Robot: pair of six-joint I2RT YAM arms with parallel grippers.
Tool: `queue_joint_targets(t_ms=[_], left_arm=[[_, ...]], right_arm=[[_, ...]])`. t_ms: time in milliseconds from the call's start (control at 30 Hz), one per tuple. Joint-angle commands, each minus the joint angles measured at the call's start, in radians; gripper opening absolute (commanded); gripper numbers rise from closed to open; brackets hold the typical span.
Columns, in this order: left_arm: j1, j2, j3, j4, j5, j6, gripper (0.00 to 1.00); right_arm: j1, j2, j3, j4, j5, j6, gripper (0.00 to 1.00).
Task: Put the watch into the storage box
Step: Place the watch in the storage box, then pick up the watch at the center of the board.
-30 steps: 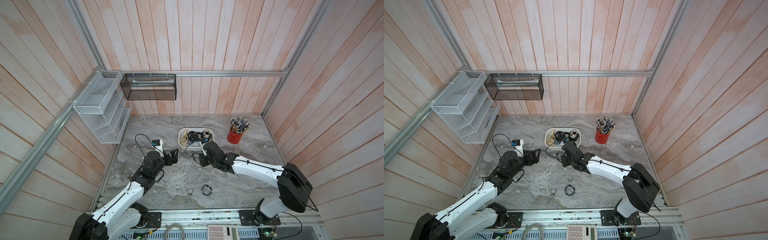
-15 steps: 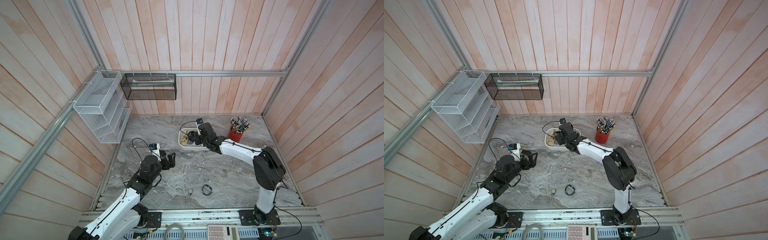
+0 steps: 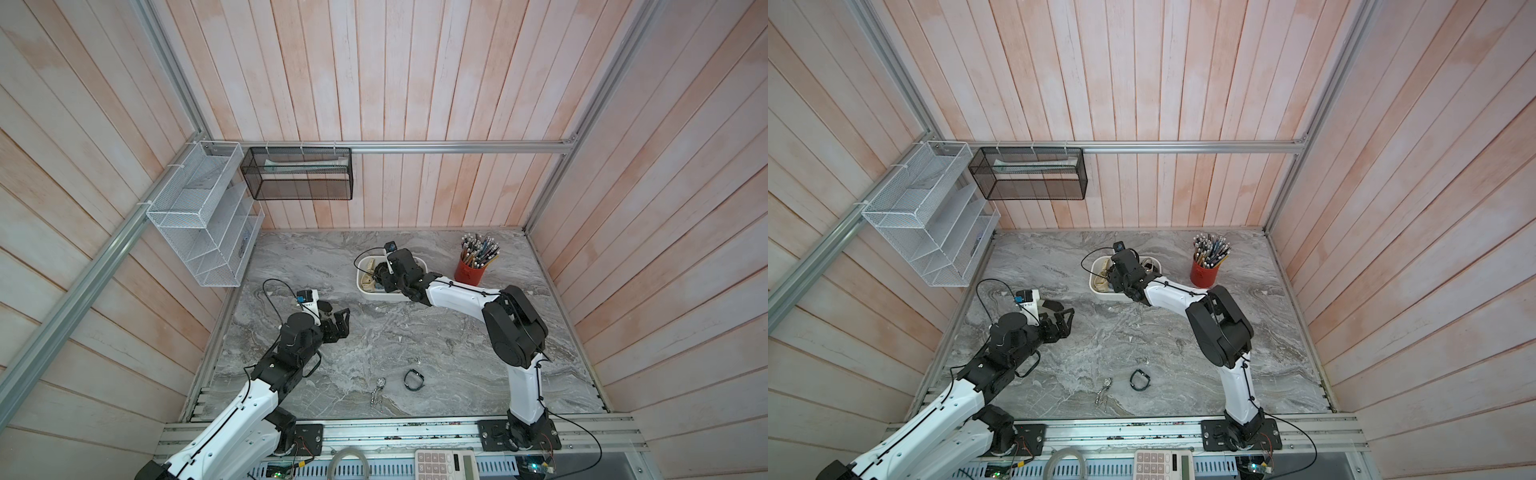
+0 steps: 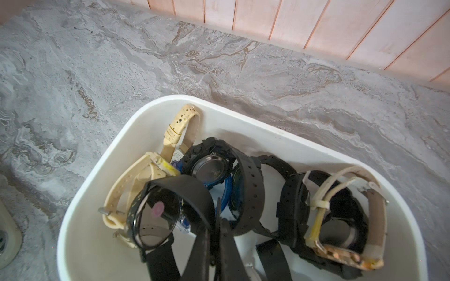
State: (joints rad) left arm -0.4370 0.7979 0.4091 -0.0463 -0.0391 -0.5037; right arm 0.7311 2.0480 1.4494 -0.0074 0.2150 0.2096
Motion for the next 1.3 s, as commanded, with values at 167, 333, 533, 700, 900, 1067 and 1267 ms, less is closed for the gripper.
queue_joint_targets(t_ms=[167, 333, 533, 700, 900, 1067, 1267], left_arm=[[0.002, -0.008, -0.023, 0.012, 0.023, -0.026, 0.99], [0.001, -0.007, -0.013, 0.011, 0.031, -0.022, 0.99], [0.002, 0.007, -0.015, 0.026, 0.046, -0.012, 0.99], [0.0, 0.057, -0.006, 0.064, 0.107, -0.003, 0.95], [-0.022, 0.072, -0.014, 0.011, 0.177, -0.015, 0.76], [-0.177, -0.028, -0.043, -0.12, 0.072, -0.068, 0.7], [-0.356, -0.102, -0.122, -0.182, 0.019, -0.215, 0.62]], right_arm=[[-0.012, -0.069, -0.005, 0.043, -0.026, 0.026, 0.47], [-0.054, -0.177, -0.07, 0.072, -0.096, 0.073, 0.59], [-0.09, -0.423, -0.357, 0.229, -0.12, 0.097, 0.72], [-0.094, -0.605, -0.582, 0.323, -0.09, 0.129, 0.78], [-0.098, -0.651, -0.626, 0.311, -0.06, 0.134, 0.79], [-0.098, -0.624, -0.595, 0.293, -0.054, 0.127, 0.78], [-0.1, -0.606, -0.585, 0.291, -0.073, 0.122, 0.79]])
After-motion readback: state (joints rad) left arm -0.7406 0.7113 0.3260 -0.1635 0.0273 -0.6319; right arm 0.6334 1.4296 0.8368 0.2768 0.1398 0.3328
